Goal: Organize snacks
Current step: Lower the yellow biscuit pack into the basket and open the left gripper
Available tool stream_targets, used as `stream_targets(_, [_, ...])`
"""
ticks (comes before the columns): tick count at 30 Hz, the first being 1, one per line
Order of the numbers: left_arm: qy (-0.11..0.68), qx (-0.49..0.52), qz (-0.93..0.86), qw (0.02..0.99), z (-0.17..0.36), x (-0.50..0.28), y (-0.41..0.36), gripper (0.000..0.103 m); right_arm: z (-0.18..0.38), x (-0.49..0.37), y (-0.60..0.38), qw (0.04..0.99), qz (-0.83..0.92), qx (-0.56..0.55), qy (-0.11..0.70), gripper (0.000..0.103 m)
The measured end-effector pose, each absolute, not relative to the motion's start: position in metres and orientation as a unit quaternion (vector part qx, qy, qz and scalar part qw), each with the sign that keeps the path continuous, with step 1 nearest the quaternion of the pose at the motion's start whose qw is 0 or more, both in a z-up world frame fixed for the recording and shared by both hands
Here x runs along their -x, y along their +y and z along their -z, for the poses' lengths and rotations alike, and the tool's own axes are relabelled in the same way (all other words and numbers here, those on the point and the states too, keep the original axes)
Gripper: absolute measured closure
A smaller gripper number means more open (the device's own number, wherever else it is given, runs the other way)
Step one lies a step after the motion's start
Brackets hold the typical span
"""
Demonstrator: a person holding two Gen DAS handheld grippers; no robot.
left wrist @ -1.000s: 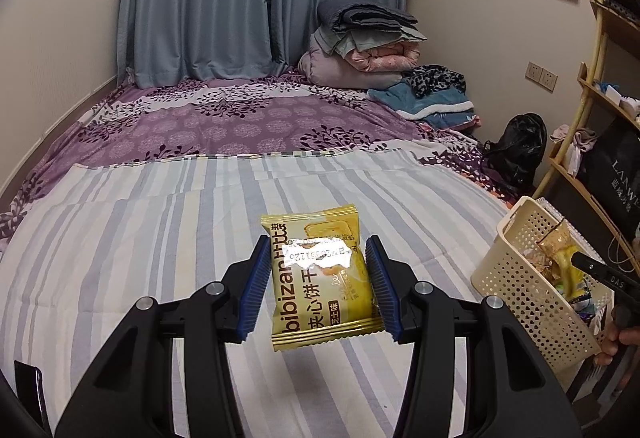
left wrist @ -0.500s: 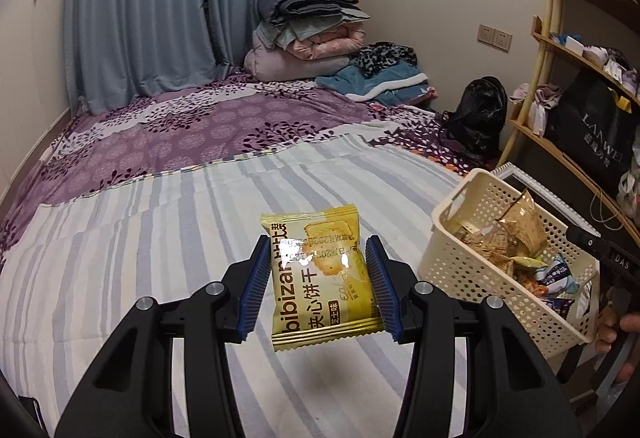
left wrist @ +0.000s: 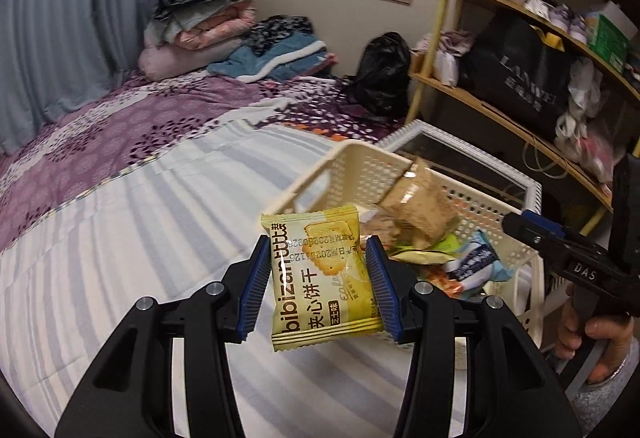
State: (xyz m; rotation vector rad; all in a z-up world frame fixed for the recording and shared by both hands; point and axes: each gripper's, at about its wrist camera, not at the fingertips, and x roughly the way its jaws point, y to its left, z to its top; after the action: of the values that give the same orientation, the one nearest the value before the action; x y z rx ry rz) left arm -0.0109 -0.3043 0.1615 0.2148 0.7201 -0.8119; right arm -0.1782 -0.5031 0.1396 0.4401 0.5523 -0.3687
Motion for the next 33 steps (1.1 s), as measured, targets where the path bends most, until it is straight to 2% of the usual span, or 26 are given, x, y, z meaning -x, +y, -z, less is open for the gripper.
stream_targets(3, [0.340, -0.115, 0.408, 0.840, -0.157, 0.020, -0.328, 0.054, -0.138, 0.183, -0.506, 0.922, 0.185, -0.217, 0.262, 0.016])
stream_targets(9, [0.341, -0.118, 0.440, 0.823, -0.153, 0.023, -0.358, 0.051, -0.135, 0.188, -0.512, 0.920, 0.190, -0.222, 0.262, 0.016])
stream_targets(12, [0.335, -0.111, 0.452, 0.819, -0.153, 0.025, -0.366, 0.014, -0.134, 0.191, -0.513, 0.918, 0.194, -0.224, 0.263, 0.016])
stream_targets(22, [0.348, -0.124, 0.410, 0.834, -0.143, 0.015, -0.352, 0.013, -0.134, 0.192, -0.514, 0.918, 0.195, -0.227, 0.260, 0.013])
stream_targets(25, [0.340, -0.130, 0.398, 0.842, -0.146, 0.016, -0.348, 0.005, -0.135, 0.191, -0.511, 0.920, 0.192, -0.224, 0.259, 0.010])
stream_targets(27, [0.334, -0.136, 0.394, 0.846, -0.148, 0.017, -0.346, 0.004, -0.136, 0.191, -0.509, 0.920, 0.192, -0.222, 0.259, 0.006])
stream_targets(33, [0.317, -0.166, 0.375, 0.855, -0.150, 0.021, -0.345, 0.003, -0.139, 0.191, -0.505, 0.919, 0.194, -0.214, 0.269, 0.005])
